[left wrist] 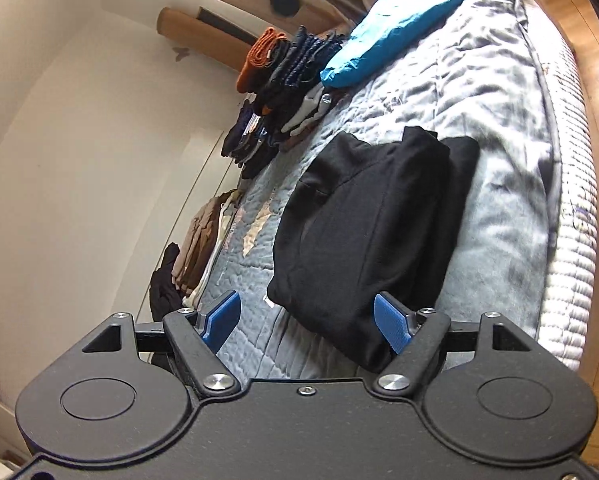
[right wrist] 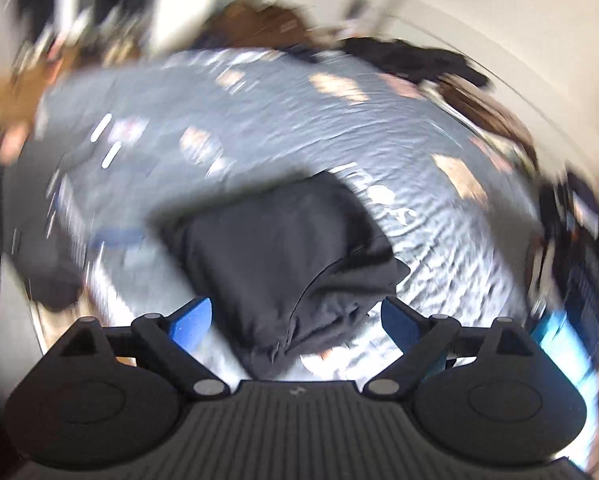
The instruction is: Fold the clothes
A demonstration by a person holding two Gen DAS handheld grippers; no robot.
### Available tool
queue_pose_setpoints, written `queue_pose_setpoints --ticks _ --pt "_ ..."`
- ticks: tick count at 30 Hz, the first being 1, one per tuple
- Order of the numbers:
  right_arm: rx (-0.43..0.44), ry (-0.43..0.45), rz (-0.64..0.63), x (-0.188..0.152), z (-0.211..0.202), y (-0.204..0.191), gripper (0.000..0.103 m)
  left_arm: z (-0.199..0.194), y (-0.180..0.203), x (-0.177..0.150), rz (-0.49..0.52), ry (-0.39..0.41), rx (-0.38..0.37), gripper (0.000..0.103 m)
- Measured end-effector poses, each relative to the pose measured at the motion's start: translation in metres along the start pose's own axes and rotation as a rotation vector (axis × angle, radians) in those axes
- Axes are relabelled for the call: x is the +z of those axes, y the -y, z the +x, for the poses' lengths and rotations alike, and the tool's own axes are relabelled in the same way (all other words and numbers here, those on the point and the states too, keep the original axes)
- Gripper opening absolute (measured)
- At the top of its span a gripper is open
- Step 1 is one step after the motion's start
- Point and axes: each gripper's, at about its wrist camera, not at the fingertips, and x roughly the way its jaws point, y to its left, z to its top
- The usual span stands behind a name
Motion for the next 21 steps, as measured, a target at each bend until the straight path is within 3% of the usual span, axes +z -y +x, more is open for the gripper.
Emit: queue_pose_setpoints --ticks 5,11,21 --pt "0.124 0.054 0.428 -0.010 0.039 0.074 0.092 0.011 -0.005 0.005 -0.066 0.000 -0.013 0.073" --pt "0.256 0.080 0.764 -0.029 0.115 0.130 0.091 0.023 -0.005 0.006 -0.119 -0.017 -0.037 0.073" --pt "0.260 -0.053 0.875 -0.049 0.203 0.157 0.091 0.036 -0.003 -0.001 -0.160 -0.053 -0.049 0.073"
